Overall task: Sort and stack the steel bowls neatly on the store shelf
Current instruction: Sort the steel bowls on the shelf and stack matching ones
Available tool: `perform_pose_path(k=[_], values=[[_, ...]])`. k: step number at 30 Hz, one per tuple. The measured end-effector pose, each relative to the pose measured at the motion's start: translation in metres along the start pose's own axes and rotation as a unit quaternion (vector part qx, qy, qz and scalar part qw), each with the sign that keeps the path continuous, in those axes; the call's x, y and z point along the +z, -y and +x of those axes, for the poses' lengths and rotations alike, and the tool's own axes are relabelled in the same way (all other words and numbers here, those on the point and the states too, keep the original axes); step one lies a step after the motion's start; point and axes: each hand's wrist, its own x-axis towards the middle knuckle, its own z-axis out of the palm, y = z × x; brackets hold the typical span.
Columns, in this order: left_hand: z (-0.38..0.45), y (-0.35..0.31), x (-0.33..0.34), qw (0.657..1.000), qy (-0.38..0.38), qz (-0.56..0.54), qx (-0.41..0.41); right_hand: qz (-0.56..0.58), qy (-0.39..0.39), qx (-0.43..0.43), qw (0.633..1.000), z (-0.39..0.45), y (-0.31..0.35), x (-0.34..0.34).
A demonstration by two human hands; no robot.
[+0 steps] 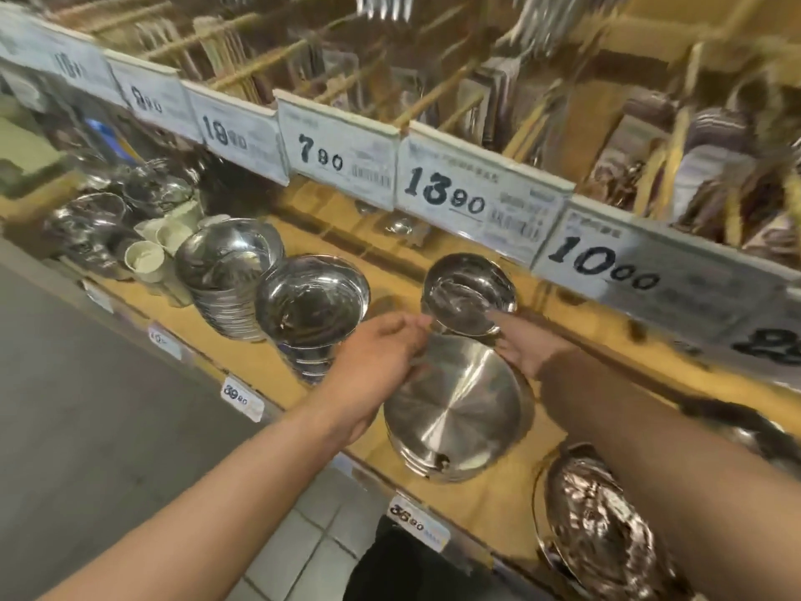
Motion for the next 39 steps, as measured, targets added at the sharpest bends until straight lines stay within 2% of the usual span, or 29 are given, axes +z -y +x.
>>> perform_pose_path(k=[3,9,14,20,26,35,39], values=[[0.003,0.001,0.001,1.0,-0.005,-0.004,-0.014,-0.023,0.008,0.029,0.999,0.005,-0.002,0.0],[0.007,0.003,0.0,0.999,-0.017,0.008,-0.028,0.009,-0.074,0.014,0.997,0.004,-0.006,-0.004],[0.007,0.001,0.005,0.999,-0.028,0.016,-0.04,0.017,-0.103,0.059,0.993,-0.017,-0.02,-0.042],[0.003,-0.004,0.043,0.999,0.011,0.038,-0.016,0.021,-0.08,0.071,0.994,-0.064,-0.038,-0.11],[-0.009,0.003,0.085,0.997,0.055,0.041,-0.022,-0.048,-0.177,0.036,0.982,-0.097,-0.049,-0.146],[-0.028,0.01,0.112,0.992,0.069,0.103,-0.016,0.097,-0.204,0.013,0.974,-0.152,-0.065,-0.169],[-0.034,0.014,0.123,0.991,0.083,0.102,-0.023,0.132,-0.191,-0.002,0.973,-0.185,-0.064,-0.175]])
